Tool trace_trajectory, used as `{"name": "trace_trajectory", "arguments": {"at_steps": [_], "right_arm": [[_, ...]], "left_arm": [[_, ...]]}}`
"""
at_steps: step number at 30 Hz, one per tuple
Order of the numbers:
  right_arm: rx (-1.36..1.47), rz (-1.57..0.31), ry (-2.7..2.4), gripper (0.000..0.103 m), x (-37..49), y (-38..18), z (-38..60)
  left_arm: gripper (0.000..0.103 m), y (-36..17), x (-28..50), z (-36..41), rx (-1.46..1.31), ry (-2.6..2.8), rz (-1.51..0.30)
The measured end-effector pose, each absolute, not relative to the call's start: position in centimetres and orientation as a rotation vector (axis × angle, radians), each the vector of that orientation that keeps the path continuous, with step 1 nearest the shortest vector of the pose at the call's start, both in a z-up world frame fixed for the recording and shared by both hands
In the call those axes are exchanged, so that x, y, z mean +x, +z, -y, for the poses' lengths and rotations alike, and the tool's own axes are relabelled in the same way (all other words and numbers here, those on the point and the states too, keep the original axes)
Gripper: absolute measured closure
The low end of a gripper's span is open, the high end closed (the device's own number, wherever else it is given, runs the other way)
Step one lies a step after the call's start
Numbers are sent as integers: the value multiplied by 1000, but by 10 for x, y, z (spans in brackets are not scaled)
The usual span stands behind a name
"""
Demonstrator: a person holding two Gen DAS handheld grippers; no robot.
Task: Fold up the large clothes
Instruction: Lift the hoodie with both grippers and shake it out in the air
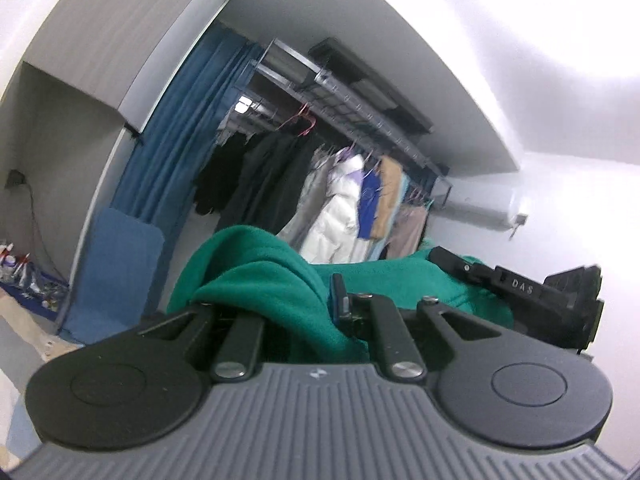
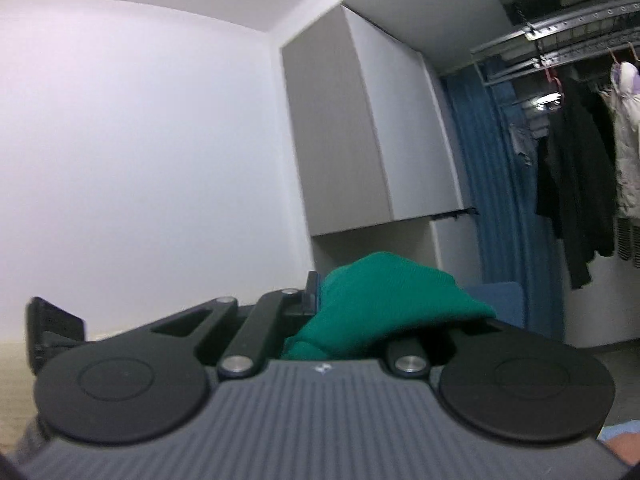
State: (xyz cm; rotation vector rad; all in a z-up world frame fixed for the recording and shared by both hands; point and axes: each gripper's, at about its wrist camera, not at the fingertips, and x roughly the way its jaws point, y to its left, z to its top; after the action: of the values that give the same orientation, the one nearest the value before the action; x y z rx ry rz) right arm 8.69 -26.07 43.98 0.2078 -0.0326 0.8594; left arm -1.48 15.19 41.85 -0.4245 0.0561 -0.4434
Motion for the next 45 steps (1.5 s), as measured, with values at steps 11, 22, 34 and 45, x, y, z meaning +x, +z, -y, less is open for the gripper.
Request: {"name": "trace_trajectory", "arguments": {"at_steps": [11,22,34,45], "right_arm": [[185,-213,739,93,257,307,213],[189,-433,627,93,451,76,142],[152,-625,562,89,515,-90,101],[175,-661,567,36,495,-82,112]], "left_arm": [[90,261,185,-169,-475,-265,-312],[90,21,426,-217,-465,-138,-553],[90,-144,536,-247,-441,-47,-777],[42,-100,501,-225,-387,-20,-782]]}}
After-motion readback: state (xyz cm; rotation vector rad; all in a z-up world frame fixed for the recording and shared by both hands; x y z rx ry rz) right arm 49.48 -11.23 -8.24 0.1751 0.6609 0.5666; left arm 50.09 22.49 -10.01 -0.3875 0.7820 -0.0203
